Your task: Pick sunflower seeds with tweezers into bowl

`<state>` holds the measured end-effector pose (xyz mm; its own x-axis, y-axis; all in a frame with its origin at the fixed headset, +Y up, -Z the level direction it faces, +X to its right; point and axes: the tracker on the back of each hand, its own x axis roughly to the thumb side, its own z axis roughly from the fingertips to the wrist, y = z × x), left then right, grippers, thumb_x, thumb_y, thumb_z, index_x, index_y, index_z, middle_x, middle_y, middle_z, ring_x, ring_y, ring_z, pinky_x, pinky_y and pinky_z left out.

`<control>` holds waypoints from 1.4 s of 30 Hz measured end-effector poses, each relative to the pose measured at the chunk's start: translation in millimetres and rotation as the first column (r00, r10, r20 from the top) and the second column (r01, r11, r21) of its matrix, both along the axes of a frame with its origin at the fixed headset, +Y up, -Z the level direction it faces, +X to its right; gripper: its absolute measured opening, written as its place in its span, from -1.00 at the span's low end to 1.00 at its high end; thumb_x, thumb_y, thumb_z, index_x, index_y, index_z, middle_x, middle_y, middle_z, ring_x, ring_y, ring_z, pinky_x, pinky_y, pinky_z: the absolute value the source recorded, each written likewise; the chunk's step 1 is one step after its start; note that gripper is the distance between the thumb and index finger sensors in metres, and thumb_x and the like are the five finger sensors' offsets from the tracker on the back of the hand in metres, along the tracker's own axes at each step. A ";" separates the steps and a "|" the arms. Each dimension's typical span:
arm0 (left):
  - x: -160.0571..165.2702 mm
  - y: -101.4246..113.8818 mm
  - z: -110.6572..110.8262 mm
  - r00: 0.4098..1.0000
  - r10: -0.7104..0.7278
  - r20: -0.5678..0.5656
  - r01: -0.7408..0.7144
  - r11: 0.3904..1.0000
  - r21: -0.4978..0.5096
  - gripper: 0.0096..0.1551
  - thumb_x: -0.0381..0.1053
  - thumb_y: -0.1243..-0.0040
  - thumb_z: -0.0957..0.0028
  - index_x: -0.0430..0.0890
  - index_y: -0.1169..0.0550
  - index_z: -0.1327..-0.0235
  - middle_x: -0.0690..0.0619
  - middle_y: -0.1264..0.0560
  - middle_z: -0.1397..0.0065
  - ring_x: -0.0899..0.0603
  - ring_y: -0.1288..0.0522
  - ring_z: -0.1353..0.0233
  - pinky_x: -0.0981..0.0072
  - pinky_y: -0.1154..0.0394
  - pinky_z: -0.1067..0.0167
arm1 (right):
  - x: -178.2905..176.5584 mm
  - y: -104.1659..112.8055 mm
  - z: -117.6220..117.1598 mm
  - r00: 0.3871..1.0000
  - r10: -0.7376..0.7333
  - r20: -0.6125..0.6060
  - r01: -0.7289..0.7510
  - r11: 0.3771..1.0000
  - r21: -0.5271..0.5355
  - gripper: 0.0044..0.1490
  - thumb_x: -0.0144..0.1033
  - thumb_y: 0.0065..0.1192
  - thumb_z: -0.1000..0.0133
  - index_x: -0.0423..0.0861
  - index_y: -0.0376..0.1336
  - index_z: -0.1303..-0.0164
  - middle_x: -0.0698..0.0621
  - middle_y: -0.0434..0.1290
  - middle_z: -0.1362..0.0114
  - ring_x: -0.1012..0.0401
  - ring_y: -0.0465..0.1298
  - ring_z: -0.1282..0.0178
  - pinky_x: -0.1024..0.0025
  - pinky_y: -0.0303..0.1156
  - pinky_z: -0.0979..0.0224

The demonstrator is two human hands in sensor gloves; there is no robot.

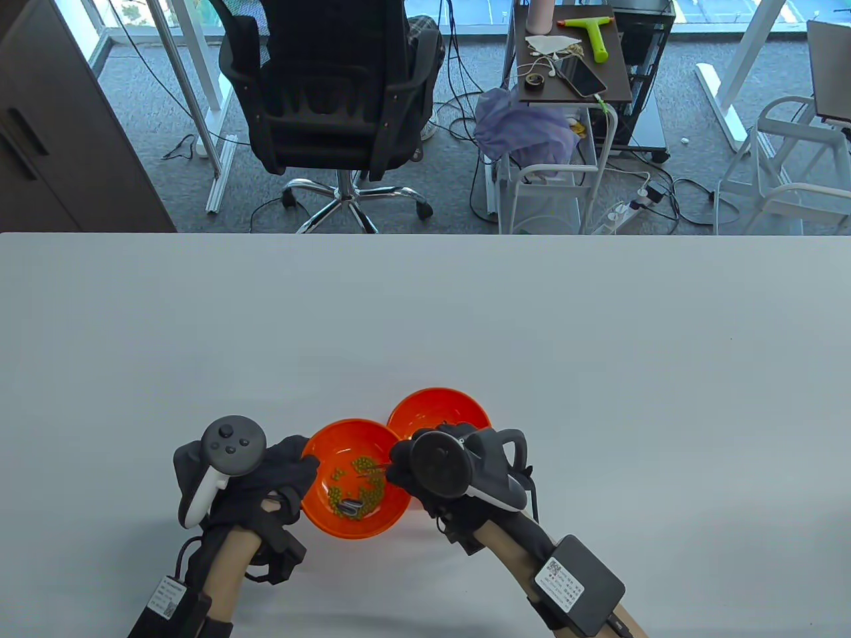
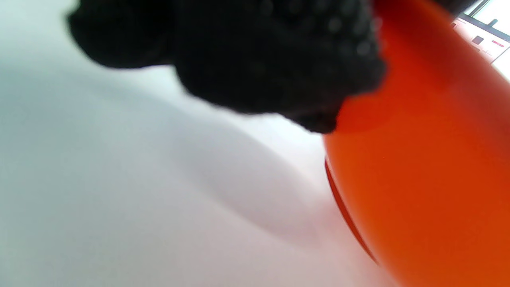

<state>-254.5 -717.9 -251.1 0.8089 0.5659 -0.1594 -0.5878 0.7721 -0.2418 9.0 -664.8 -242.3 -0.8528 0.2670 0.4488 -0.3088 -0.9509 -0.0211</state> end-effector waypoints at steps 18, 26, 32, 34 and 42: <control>-0.1 0.3 0.2 1.000 -0.001 0.003 0.001 1.000 0.005 -0.48 0.08 -0.27 0.02 -0.11 -0.64 -0.14 -0.01 -0.77 0.40 0.05 -0.71 0.63 0.18 -0.72 0.41 | -25.2 -18.3 14.2 0.988 0.142 -0.061 -0.138 0.989 0.057 -0.50 0.09 0.53 0.28 0.09 0.71 0.27 0.28 0.68 0.38 0.26 0.64 0.45 0.25 0.63 0.05; 0.1 0.2 0.3 1.000 0.005 0.003 -0.005 1.000 0.002 -0.48 0.08 -0.27 0.02 -0.11 -0.64 -0.14 -0.01 -0.77 0.40 0.05 -0.71 0.63 0.18 -0.72 0.41 | -25.0 -15.6 15.9 0.990 0.122 -0.073 -0.115 0.989 0.089 -0.54 0.03 0.54 0.28 0.05 0.73 0.34 0.25 0.68 0.41 0.25 0.64 0.46 0.25 0.63 0.05; 0.0 0.1 0.4 1.000 0.003 0.001 -0.003 1.000 0.002 -0.48 0.08 -0.27 0.02 -0.11 -0.64 -0.14 -0.01 -0.77 0.40 0.05 -0.71 0.63 0.18 -0.72 0.41 | -11.1 -5.4 8.3 0.998 0.057 -0.012 -0.056 0.993 0.104 -0.54 0.02 0.54 0.28 0.05 0.73 0.34 0.25 0.68 0.42 0.25 0.64 0.47 0.25 0.63 0.05; -0.1 0.2 0.3 1.000 0.001 0.001 -0.001 1.000 0.002 -0.49 0.08 -0.27 0.02 -0.11 -0.65 -0.14 -0.01 -0.77 0.40 0.05 -0.71 0.63 0.18 -0.72 0.41 | -2.8 -1.0 4.0 0.999 0.026 0.031 -0.029 0.993 0.116 -0.54 0.02 0.54 0.28 0.04 0.73 0.34 0.25 0.68 0.42 0.25 0.64 0.47 0.25 0.63 0.05; -0.7 0.2 0.3 1.000 0.002 -0.003 -0.002 1.000 0.001 -0.48 0.08 -0.27 0.02 -0.11 -0.64 -0.14 -0.01 -0.77 0.40 0.05 -0.71 0.63 0.18 -0.72 0.41 | 28.7 6.3 -13.6 0.979 -0.044 0.197 0.020 0.993 0.121 -0.54 0.02 0.54 0.27 0.04 0.73 0.34 0.25 0.68 0.42 0.25 0.64 0.47 0.26 0.63 0.06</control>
